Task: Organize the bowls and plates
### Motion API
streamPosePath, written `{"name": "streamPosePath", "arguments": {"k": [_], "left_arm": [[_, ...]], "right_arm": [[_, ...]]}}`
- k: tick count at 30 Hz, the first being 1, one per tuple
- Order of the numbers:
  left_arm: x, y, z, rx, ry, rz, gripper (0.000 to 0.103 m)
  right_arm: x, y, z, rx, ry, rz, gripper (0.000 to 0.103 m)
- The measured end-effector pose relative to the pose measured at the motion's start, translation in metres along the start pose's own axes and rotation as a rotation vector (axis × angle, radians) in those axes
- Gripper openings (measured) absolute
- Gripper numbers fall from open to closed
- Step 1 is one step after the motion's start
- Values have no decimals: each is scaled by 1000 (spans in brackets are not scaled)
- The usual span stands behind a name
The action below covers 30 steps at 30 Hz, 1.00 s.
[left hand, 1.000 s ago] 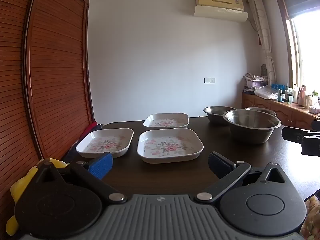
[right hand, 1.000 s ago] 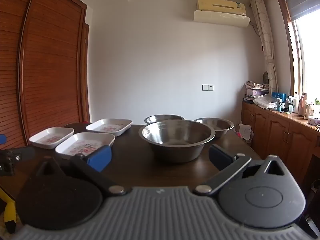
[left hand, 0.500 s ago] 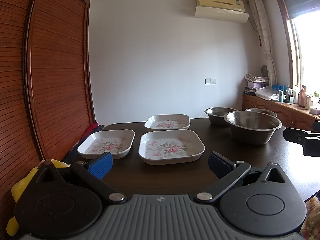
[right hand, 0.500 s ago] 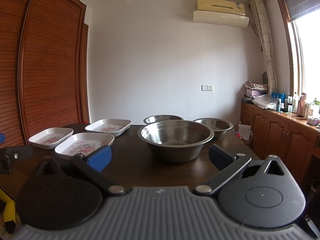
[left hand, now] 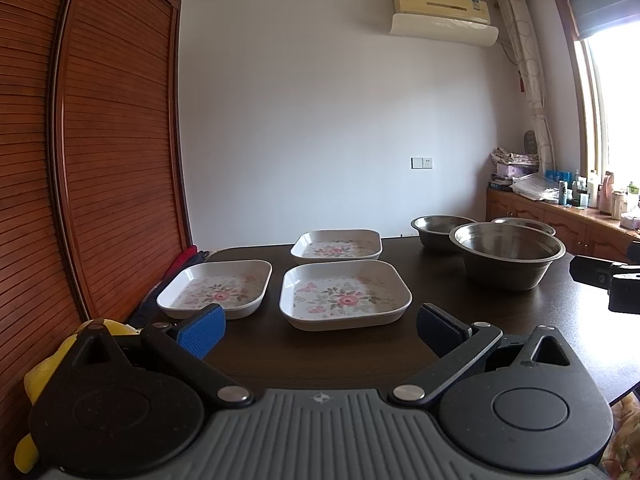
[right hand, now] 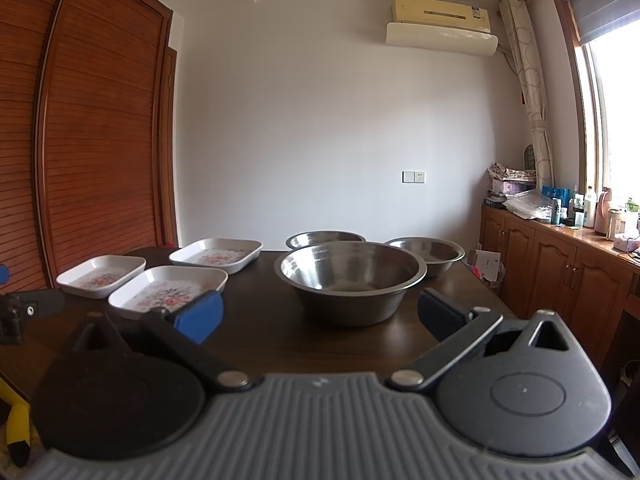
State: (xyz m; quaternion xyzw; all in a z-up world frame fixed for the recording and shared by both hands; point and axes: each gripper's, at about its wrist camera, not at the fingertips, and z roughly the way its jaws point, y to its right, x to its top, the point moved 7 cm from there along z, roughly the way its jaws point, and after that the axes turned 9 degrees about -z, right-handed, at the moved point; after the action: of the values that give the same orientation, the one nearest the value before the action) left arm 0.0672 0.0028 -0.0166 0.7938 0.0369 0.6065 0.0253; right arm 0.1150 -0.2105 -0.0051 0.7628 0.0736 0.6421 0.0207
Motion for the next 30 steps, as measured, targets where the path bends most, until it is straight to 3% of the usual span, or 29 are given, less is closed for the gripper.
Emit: {"name": "streamPosePath", "arguments": {"k": [30], "left_arm": [[-1, 2, -2, -3, -2, 6, 103]], "right_arm": [[-3, 2, 0, 0, -5, 2, 103]]}}
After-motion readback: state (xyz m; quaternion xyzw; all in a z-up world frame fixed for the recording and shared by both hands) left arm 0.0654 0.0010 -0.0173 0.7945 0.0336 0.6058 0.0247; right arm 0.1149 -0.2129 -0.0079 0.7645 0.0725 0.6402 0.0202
